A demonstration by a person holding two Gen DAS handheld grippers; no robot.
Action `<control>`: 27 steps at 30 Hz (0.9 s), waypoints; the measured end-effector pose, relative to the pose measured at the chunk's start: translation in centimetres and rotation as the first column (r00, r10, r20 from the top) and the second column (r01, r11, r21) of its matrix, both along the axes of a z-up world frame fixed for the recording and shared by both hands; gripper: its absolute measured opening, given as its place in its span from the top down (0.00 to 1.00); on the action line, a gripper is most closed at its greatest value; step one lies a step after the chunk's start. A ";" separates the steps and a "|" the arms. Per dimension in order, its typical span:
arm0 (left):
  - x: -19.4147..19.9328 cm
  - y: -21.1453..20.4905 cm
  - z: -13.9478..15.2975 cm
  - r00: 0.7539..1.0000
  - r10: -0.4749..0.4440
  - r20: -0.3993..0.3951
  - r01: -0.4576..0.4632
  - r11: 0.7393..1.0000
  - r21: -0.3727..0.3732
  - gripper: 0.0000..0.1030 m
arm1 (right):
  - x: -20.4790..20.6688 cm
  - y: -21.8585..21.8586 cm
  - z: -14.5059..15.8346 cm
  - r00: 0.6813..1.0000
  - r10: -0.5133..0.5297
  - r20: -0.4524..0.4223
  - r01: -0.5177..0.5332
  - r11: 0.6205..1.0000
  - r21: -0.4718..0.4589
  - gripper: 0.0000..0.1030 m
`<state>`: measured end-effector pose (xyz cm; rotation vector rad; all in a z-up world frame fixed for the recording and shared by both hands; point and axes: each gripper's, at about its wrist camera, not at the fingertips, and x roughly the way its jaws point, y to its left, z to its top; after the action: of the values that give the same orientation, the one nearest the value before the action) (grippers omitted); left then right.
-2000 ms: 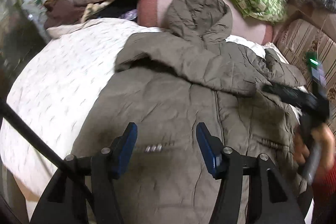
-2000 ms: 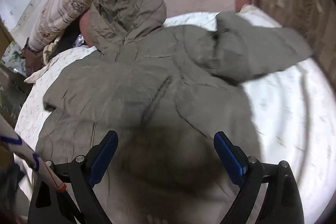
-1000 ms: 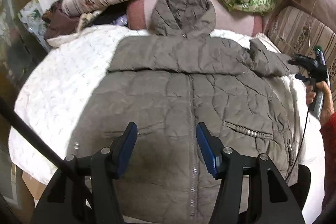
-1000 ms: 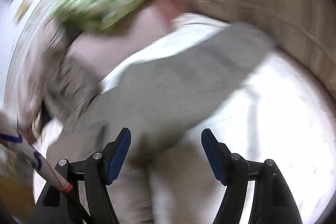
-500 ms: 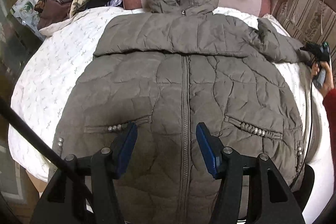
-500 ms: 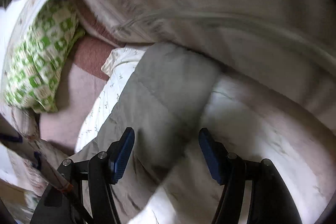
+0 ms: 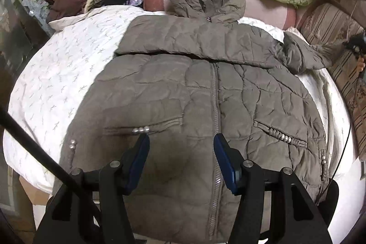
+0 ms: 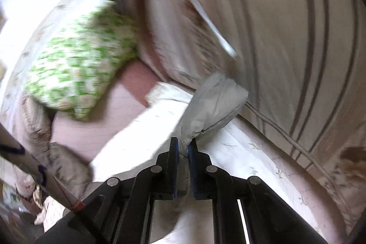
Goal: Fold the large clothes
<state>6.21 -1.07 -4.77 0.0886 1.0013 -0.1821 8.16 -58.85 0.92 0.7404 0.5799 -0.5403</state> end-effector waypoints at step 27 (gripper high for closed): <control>-3.7 15.8 0.6 0.960 0.261 0.102 -0.255 0.964 -0.073 0.44 | 18.4 56.7 -6.7 0.575 0.720 -0.387 -0.803 0.589 -0.098 0.87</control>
<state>2.53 14.71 -4.14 -0.0860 0.8865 0.0323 26.59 -2.11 -5.77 0.0759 1.0340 0.1147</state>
